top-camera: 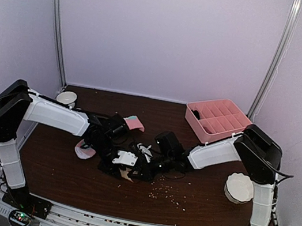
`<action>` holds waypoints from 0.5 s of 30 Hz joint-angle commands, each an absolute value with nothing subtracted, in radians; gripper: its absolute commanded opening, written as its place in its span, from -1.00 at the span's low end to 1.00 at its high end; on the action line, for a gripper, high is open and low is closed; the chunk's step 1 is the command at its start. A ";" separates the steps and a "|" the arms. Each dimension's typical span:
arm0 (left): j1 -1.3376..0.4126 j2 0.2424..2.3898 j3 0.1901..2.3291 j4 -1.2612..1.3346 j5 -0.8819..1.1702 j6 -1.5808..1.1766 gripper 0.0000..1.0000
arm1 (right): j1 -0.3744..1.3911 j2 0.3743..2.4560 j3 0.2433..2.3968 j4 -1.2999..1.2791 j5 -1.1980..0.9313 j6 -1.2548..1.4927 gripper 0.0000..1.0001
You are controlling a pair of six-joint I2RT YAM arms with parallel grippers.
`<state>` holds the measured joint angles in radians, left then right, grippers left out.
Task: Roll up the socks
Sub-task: Roll the sock at the center of the board.
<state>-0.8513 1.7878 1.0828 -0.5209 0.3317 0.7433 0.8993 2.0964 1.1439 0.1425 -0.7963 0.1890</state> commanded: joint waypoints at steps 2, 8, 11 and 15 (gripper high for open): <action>-0.876 1.848 1.108 -0.505 0.253 0.756 -0.39 | 0.895 2.212 1.049 -0.054 -0.817 0.300 -1.00; -0.903 1.895 1.120 -0.510 0.235 0.728 -0.61 | 0.850 2.203 0.968 0.057 -0.884 0.432 -1.00; -0.936 1.933 1.124 -0.510 0.242 0.714 -0.54 | 0.836 2.167 0.901 0.113 -0.892 0.473 -1.00; -0.962 1.997 1.162 -0.535 0.269 0.703 -0.35 | 0.828 2.126 0.824 0.165 -0.901 0.513 -1.00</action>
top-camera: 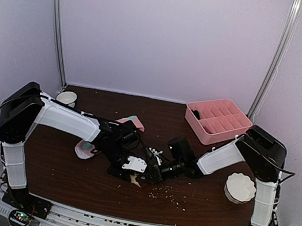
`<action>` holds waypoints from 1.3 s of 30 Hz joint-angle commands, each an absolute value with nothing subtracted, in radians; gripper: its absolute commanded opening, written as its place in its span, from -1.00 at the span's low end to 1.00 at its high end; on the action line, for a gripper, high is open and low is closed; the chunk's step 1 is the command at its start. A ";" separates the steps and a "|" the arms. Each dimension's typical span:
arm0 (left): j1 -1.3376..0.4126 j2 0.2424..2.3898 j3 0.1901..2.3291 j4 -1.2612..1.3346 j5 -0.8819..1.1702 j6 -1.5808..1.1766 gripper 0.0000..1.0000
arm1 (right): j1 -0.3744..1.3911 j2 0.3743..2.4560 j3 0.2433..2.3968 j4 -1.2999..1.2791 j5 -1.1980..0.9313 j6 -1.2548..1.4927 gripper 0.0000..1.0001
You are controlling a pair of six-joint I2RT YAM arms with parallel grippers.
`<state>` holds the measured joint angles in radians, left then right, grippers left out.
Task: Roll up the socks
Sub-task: Roll the sock at the center of the board.
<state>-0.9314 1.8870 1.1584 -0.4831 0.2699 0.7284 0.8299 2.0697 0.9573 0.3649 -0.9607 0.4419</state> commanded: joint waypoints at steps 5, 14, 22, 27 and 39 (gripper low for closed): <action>-0.965 2.029 1.187 -0.550 0.257 0.728 -0.49 | 0.824 2.121 0.762 0.224 -0.917 0.555 -0.98; -0.916 2.071 1.261 -0.671 0.441 0.718 -1.00 | 0.769 1.921 0.657 0.327 -0.751 0.519 0.99; -0.850 2.157 1.357 -0.794 0.566 0.705 -1.00 | 0.767 1.489 0.487 0.318 -0.222 0.366 0.99; -0.822 2.206 1.399 -0.845 0.621 0.701 -1.00 | 0.757 1.241 0.390 0.361 0.123 0.520 0.99; -0.790 2.317 1.512 -0.948 0.640 0.670 -1.00 | 1.081 1.294 0.321 0.562 0.045 -0.124 0.59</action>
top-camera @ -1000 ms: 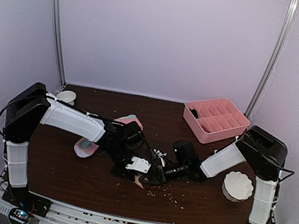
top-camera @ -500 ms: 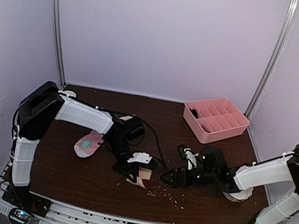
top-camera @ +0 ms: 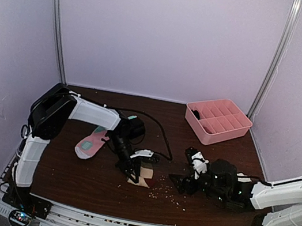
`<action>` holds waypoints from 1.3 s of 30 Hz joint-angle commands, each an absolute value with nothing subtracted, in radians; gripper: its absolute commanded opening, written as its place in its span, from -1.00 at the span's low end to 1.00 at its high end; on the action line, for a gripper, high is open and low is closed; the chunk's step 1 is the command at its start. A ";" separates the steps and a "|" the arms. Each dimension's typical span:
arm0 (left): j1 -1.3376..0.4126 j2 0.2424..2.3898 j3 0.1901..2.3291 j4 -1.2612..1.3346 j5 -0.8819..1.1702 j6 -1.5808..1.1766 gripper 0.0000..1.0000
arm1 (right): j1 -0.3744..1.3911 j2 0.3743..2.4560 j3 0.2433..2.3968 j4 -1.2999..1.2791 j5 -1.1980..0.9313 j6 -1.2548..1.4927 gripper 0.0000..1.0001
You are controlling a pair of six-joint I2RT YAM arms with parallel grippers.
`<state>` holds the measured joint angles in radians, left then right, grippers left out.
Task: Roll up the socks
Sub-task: Roll the sock at the center of the board.
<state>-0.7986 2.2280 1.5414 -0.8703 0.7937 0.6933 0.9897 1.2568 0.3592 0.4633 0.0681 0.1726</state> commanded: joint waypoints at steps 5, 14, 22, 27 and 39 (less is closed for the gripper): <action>-0.788 2.343 1.538 -0.986 0.664 0.669 -0.99 | 1.168 1.426 0.450 0.463 -0.054 -0.277 0.51; -0.787 2.372 1.577 -1.035 0.659 0.689 -0.98 | 1.190 1.655 0.658 0.408 -0.007 -0.517 0.34; -0.787 2.367 1.576 -1.049 0.675 0.717 -0.90 | 1.139 1.791 0.770 0.334 -0.048 -0.544 0.12; -0.787 2.352 1.566 -1.044 0.681 0.732 -0.88 | 1.122 1.831 0.788 0.312 -0.071 -0.530 -0.25; -0.776 2.277 1.575 -1.034 0.645 0.707 0.26 | 1.079 1.847 0.802 0.202 -0.248 -0.371 -1.00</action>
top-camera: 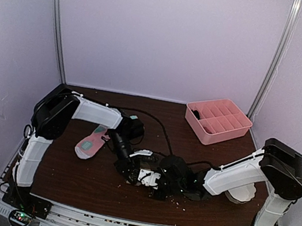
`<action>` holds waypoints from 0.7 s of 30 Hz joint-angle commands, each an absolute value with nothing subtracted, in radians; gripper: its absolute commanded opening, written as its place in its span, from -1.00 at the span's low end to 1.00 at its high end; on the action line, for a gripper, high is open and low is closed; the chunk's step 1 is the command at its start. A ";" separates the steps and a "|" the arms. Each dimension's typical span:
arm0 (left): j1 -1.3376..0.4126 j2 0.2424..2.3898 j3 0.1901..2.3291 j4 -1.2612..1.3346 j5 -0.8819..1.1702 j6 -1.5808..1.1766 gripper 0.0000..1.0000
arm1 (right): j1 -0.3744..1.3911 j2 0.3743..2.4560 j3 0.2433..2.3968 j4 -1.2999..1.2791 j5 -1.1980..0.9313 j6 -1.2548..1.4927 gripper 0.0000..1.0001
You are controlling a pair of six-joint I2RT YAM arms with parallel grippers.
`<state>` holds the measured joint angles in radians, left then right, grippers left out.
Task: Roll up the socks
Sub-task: Roll the sock at the center of the board.
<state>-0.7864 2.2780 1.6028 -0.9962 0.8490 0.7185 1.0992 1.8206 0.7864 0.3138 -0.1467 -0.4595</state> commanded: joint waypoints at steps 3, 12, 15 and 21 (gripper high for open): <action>-0.750 2.219 1.611 -1.056 0.637 0.676 0.95 | 1.078 1.840 0.788 0.177 -0.279 -0.334 -1.00; -0.637 2.109 1.702 -1.177 0.651 0.527 0.96 | 1.077 1.846 0.732 0.216 -0.330 -0.210 -1.00; -0.565 2.150 1.752 -1.206 0.650 0.504 0.96 | 1.076 1.860 0.747 0.190 -0.338 -0.198 -1.00; -0.394 1.856 1.576 -0.701 0.402 0.207 0.96 | 1.060 1.875 0.773 0.133 -0.366 -0.160 -1.00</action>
<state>-0.4931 2.0758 1.6695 -1.0260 0.5747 0.4316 1.0676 1.8214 0.7837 0.3019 -0.3157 -0.2123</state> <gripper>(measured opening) 0.979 0.126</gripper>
